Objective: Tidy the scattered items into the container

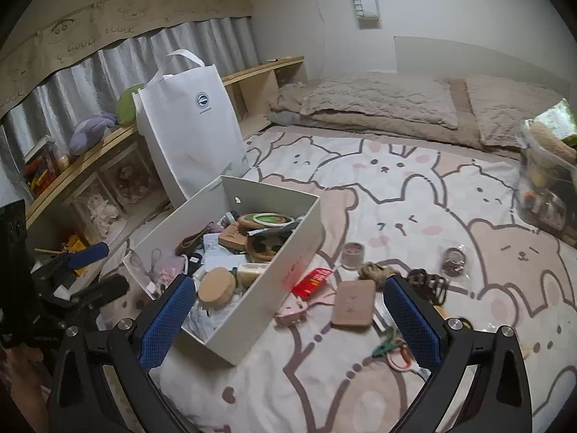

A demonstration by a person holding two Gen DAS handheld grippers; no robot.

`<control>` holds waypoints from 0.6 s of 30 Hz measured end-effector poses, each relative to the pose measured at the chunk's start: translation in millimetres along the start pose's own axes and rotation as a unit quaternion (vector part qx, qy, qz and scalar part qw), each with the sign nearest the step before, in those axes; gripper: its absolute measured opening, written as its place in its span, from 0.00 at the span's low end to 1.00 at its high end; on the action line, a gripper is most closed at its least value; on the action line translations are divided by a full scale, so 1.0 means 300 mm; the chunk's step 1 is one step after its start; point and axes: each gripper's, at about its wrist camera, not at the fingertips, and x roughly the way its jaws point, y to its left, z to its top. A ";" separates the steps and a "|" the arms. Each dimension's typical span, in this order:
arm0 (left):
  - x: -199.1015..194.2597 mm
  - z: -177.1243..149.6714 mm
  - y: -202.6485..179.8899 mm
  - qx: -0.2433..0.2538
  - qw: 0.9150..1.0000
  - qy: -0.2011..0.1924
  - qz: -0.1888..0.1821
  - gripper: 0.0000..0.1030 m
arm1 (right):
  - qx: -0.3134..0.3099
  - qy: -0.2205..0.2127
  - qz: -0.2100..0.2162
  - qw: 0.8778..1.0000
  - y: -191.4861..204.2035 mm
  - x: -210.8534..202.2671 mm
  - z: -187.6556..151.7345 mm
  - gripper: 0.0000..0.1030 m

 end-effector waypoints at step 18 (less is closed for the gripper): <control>-0.106 -0.002 -0.130 0.014 0.999 -0.027 -0.020 1.00 | 0.010 -0.040 -0.042 0.998 -0.100 -0.254 -0.085 1.00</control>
